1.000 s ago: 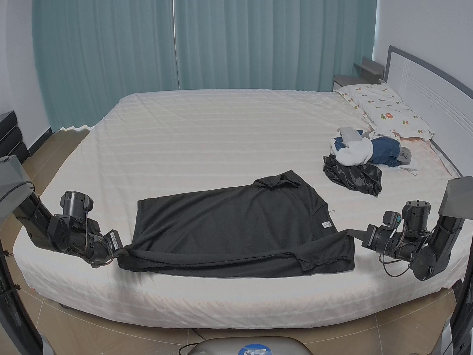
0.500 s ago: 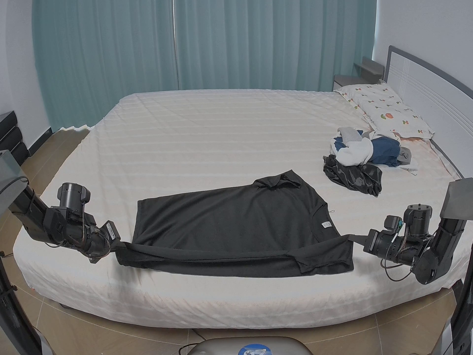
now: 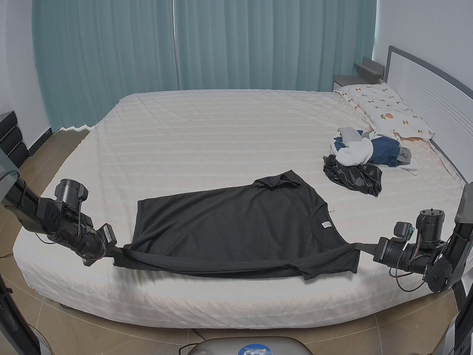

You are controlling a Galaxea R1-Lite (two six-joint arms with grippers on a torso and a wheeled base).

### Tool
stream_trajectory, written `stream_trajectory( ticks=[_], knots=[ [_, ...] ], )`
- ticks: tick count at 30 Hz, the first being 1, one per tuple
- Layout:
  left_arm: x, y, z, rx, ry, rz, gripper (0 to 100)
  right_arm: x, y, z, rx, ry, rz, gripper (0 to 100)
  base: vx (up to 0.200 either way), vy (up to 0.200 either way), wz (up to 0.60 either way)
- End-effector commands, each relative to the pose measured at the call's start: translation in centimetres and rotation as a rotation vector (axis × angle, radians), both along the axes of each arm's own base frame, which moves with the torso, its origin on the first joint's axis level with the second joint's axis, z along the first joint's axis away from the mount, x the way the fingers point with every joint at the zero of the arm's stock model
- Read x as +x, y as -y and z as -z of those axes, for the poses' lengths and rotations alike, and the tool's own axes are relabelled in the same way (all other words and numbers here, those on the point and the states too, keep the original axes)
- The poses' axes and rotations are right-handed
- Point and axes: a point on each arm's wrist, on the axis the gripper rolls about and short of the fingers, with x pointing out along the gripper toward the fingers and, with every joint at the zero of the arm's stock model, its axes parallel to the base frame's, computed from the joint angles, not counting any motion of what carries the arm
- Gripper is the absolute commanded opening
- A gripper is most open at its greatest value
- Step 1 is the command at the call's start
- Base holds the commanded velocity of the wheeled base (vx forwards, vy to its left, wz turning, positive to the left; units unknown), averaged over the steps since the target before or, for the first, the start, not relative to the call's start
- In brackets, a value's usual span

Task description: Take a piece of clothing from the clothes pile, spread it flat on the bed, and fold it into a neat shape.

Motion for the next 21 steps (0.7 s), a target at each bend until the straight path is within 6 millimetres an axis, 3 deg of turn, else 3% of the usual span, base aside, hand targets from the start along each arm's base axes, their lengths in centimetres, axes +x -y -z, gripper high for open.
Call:
stream_trajectory(
  ticks=[1, 12, 13, 21],
  knots=[
    [0.6, -0.1, -0.5, 0.003, 0.017, 0.001, 0, 0.1, 0.0, -0.2, -0.001, 0.01, 0.0, 0, 0.0, 0.0, 0.0],
    [2.3, -0.5, 1.4, -0.005, -0.013, -0.025, 0, 3.5, -0.1, 1.5, -0.006, 0.015, 0.013, 0, 0.0, 0.0, 0.0],
    [3.2, -0.6, 2.4, -0.025, -0.011, -0.061, 0, 4.7, -0.3, 2.3, -0.011, 0.015, 0.016, 0, 0.0, 0.0, 0.0],
    [5.9, -0.5, 3.8, -0.084, 0.073, -0.17, 0, 7.7, -1.3, 5.5, -0.045, 0.002, 0.051, 0, 0.0, 0.0, 0.0]
  ],
)
